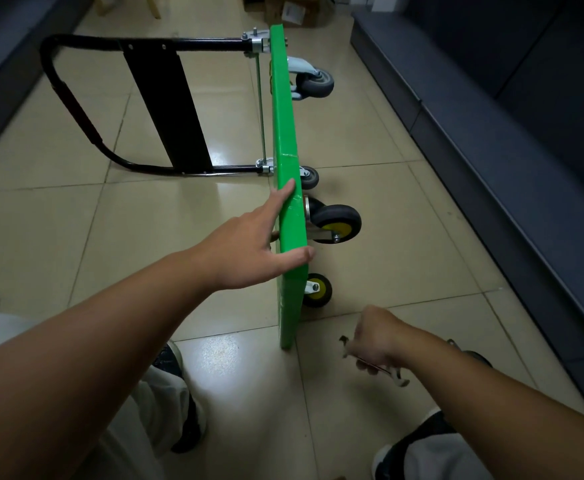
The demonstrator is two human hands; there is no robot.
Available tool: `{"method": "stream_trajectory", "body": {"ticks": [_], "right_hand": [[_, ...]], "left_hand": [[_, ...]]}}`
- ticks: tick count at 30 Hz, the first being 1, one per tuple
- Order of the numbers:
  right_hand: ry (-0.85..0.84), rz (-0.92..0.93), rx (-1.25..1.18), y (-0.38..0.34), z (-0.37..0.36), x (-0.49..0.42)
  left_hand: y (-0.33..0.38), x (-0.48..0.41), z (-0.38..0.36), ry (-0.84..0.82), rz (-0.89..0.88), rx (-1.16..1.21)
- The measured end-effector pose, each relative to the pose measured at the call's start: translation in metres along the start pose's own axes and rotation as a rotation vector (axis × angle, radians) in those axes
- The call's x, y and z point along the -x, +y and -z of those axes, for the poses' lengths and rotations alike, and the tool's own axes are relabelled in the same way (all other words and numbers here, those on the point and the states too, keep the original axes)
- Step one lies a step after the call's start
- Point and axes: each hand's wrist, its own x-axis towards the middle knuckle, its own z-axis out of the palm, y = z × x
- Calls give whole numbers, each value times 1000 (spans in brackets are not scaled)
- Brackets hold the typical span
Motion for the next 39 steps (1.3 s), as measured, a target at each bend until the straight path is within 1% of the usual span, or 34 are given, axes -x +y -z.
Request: {"method": "stream_trajectory", "body": {"ticks": [1,2,4,6,7,9,14,21,27,29,33,36,39], "right_hand": [[14,-17,-12,-3,5,7],[67,-12,-88,-7,12,10],[223,46,-325,-19,30,20],[326,137,-594,-38,52,34],[346,182,-690,-47,62,40],[359,246,-770,-65,77,50],[286,276,-803,-87,86,52],[261,274,-844,-80,83,49],[207,378,-918,-79,79,42],[232,413,-912,-76,71,34],[367,524,-804,-62,46,13],[465,614,-816,-52,26,3],[499,685,-867,-51,13,-9]], "left_hand": [[0,0,0,-2,0,-1],[0,1,1,-2,0,-1],[1,1,1,-3,0,4],[2,2,1,-3,-3,9],[2,2,1,1,-4,9],[2,1,1,8,-7,8],[0,0,0,1,-6,18],[-1,-2,0,-14,-11,1],[-1,1,0,-5,-3,-9],[-3,1,0,-10,3,-29],[-6,2,0,-20,15,-50],[-5,2,0,-9,16,-37],[-4,2,0,-10,16,-30]]}}
